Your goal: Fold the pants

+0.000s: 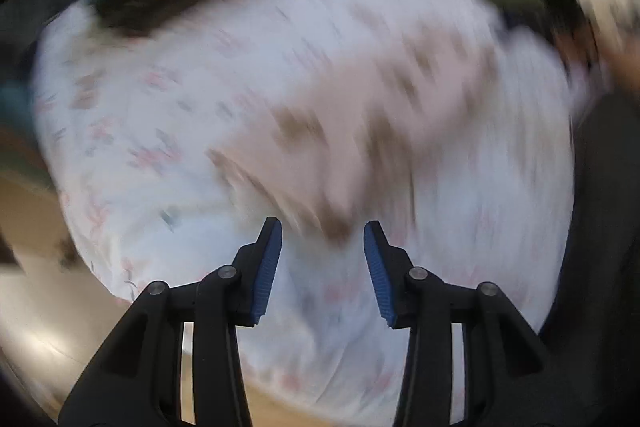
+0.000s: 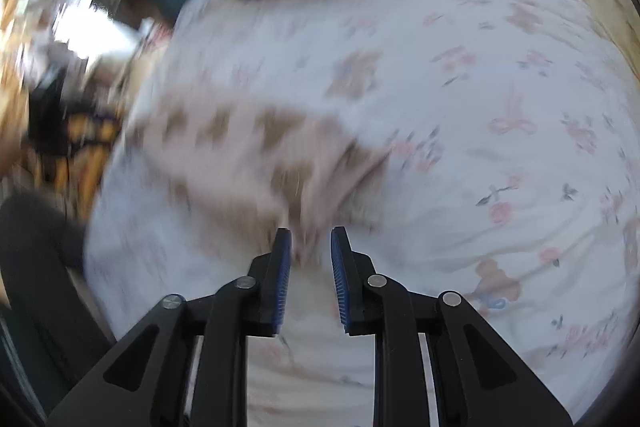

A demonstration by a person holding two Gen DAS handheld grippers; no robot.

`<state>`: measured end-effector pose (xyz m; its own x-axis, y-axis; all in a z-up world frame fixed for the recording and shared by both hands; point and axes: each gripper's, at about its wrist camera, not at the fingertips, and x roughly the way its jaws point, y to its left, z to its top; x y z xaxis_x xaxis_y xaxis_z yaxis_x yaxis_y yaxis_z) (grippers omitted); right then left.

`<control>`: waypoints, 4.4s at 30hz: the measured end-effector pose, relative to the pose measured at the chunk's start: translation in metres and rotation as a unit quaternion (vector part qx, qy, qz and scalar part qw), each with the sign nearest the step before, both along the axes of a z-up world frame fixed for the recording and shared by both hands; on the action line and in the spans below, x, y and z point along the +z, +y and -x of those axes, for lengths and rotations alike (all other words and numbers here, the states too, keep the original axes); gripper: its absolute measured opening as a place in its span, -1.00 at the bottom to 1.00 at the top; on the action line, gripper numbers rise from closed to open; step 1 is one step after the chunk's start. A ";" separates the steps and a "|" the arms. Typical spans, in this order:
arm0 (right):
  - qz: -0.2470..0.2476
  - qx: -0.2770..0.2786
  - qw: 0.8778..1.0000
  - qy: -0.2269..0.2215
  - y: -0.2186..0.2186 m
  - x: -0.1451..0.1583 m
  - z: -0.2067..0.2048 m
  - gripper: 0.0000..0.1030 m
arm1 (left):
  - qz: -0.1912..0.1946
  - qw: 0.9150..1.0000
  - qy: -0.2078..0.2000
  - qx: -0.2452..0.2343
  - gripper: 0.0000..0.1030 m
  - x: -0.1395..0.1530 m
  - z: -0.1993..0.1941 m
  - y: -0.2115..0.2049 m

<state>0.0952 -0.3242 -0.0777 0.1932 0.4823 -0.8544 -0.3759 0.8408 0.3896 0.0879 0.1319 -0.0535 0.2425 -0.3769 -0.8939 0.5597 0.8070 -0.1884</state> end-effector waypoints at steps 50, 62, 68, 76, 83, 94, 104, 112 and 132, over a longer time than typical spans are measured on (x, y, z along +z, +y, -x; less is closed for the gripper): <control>-0.038 -0.147 0.987 0.060 0.015 -0.060 -0.047 -1.00 | -0.113 0.958 0.039 0.260 -0.47 -0.091 -0.059 -0.040; -0.073 -0.162 0.983 -0.045 -0.003 -0.007 -0.032 -1.00 | -0.019 0.947 0.030 0.321 -0.40 -0.052 -0.050 -0.014; -0.052 -0.075 0.996 0.007 0.055 -0.041 -0.029 -0.98 | -0.007 0.973 0.034 0.228 -0.17 -0.052 -0.030 -0.074; 0.049 -0.192 0.978 0.064 -0.021 -0.080 -0.032 -0.98 | -0.086 0.961 0.029 0.260 -0.12 -0.076 -0.014 -0.052; -0.067 -0.231 0.970 0.020 -0.037 -0.021 -0.003 -0.91 | 0.000 0.908 0.038 0.417 0.27 -0.046 0.040 -0.023; -0.314 -0.303 0.889 0.139 0.026 -0.067 0.109 0.47 | 0.170 0.853 0.070 0.488 0.84 -0.067 0.117 -0.075; -0.323 -0.316 0.877 0.161 0.062 -0.115 0.102 0.45 | 0.238 0.816 0.077 0.522 0.84 -0.101 0.102 -0.080; -0.359 -0.397 0.838 0.113 0.006 -0.122 0.073 0.44 | 0.237 0.785 0.055 0.569 0.81 -0.099 0.073 -0.044; -0.330 -0.402 0.850 0.080 0.008 -0.120 0.039 0.04 | 0.242 0.768 -0.002 0.594 -0.19 -0.103 0.041 -0.003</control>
